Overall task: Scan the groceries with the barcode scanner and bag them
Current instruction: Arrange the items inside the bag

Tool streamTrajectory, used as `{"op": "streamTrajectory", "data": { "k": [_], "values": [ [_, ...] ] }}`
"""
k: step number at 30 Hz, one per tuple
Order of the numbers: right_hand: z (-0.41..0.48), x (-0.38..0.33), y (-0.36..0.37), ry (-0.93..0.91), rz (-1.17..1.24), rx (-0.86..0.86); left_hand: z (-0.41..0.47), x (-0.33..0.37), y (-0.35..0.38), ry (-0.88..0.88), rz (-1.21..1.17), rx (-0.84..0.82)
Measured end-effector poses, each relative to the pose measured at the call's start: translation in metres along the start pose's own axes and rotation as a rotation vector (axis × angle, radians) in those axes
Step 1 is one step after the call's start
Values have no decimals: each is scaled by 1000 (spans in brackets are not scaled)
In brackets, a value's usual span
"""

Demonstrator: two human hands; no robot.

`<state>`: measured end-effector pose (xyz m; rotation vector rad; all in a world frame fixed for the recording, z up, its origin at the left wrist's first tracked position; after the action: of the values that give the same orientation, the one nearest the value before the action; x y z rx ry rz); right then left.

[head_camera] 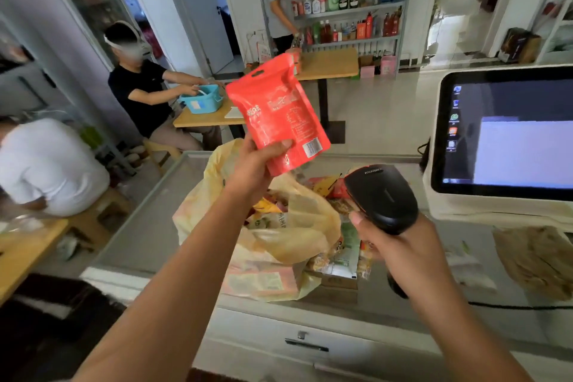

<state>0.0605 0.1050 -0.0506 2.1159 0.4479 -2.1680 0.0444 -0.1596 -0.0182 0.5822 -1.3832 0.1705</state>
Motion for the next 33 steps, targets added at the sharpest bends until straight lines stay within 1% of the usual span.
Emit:
{"op": "streamTrajectory", "data": {
  "k": [3, 5, 6, 7, 9, 11, 12, 13, 15, 17, 18, 19, 21, 22, 24, 26, 29, 30, 31, 32, 33],
  "values": [
    [17, 18, 30, -9, -33, -10, -14, 17, -48, 84, 8, 122],
    [28, 34, 50, 35, -85, -36, -21, 20, -73, 90, 16, 155],
    [33, 42, 58, 69, -116, -46, -25, 20, -83, 80, 56, 154],
    [38, 49, 64, 107, -138, -53, -28, 17, -91, 62, 121, 147],
    [44, 60, 72, 201, -86, -49, -32, 10, -99, 17, 420, 120],
    [47, 55, 72, 236, 23, -7, -30, 1, -97, 13, 788, 66],
    [49, 48, 69, 233, 94, 36, -30, 1, -89, 60, 905, 23],
    [50, 40, 65, 222, 166, 80, -29, 0, -80, 149, 971, -47],
    [51, 19, 60, 184, 261, 144, -27, -2, -61, 362, 1014, -227],
    [52, 2, 61, 144, 286, 176, -22, -17, -61, 465, 1176, -330],
    [52, -4, 64, 141, 283, 180, -18, -29, -68, 450, 1281, -368],
    [53, -8, 66, 143, 280, 179, -17, -39, -75, 396, 1364, -417],
    [53, -11, 70, 155, 282, 184, -16, -52, -99, 234, 1456, -470],
    [53, -11, 71, 163, 277, 188, -18, -53, -111, 159, 1489, -465],
    [51, -8, 73, 173, 269, 193, -17, -54, -138, 24, 1625, -435],
    [48, -5, 77, 177, 247, 204, -16, -50, -155, -166, 1817, -394],
    [41, -5, 85, 183, 211, 226, -15, -42, -160, -424, 1945, -265],
    [39, -6, 87, 182, 200, 231, -17, -41, -157, -455, 1953, -266],
    [38, -6, 88, 179, 188, 240, -17, -44, -152, -430, 1964, -322],
    [36, -8, 90, 176, 176, 246, -17, -47, -143, -343, 1954, -435],
    [35, -10, 91, 170, 165, 252, -17, -50, -131, -213, 1910, -577]
  ]
}}
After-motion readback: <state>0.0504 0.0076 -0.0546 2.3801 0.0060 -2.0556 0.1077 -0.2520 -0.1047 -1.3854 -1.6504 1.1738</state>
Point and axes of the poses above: each hand's wrist, its own z-axis towards the middle knuckle, its own y-axis out of the palm, x = y × z, the point moved 6 cm from there along z, towards the middle knuckle, and after that the axes turned 3 degrees about x, right-handed, at the moved point
